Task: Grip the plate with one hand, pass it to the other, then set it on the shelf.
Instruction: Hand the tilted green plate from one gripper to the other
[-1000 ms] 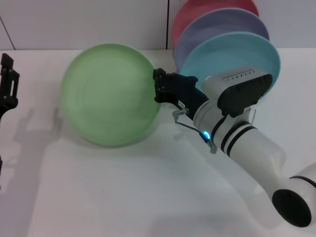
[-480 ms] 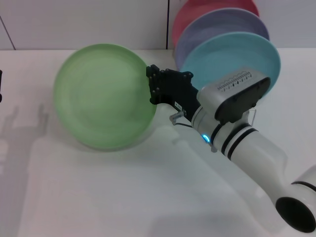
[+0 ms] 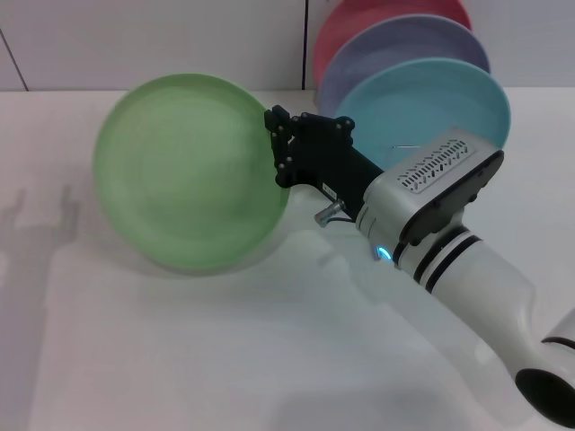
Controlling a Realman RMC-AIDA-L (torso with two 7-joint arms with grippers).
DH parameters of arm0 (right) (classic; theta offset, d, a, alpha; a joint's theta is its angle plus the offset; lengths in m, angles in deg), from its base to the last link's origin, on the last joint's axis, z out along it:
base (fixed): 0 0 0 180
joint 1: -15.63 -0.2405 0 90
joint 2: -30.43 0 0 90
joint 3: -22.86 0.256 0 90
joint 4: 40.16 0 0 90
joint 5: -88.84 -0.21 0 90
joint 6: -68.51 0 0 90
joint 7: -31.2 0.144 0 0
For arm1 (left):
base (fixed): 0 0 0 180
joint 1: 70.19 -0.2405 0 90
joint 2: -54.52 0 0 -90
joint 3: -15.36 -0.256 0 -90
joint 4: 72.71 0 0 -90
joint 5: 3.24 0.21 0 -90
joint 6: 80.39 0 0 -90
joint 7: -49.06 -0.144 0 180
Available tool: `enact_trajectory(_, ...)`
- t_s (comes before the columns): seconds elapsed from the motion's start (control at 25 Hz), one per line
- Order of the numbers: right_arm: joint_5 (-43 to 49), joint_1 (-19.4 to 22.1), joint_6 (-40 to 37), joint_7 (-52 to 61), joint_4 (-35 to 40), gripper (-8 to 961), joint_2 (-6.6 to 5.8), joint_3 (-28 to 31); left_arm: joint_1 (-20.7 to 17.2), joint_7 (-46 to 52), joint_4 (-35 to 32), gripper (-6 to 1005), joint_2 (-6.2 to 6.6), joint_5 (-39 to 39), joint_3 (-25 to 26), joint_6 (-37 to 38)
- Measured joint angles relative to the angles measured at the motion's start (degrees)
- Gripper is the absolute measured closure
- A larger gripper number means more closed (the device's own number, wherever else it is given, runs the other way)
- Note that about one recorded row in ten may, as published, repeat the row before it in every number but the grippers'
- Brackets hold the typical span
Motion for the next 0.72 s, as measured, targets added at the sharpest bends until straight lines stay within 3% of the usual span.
enact_trajectory(0.44,1.9,-1.3,-3.4,-1.7,1.5,934,-0.14,0.6,0.6,2.5,-0.1,379,0.25,0.2,4.9,-2.1)
enact_trajectory(0.72,2.0,1.2,-8.9,-7.9,1.0,934,-0.21,0.1,2.3,6.6,-2.6,379,0.3,0.4,6.2,-2.7)
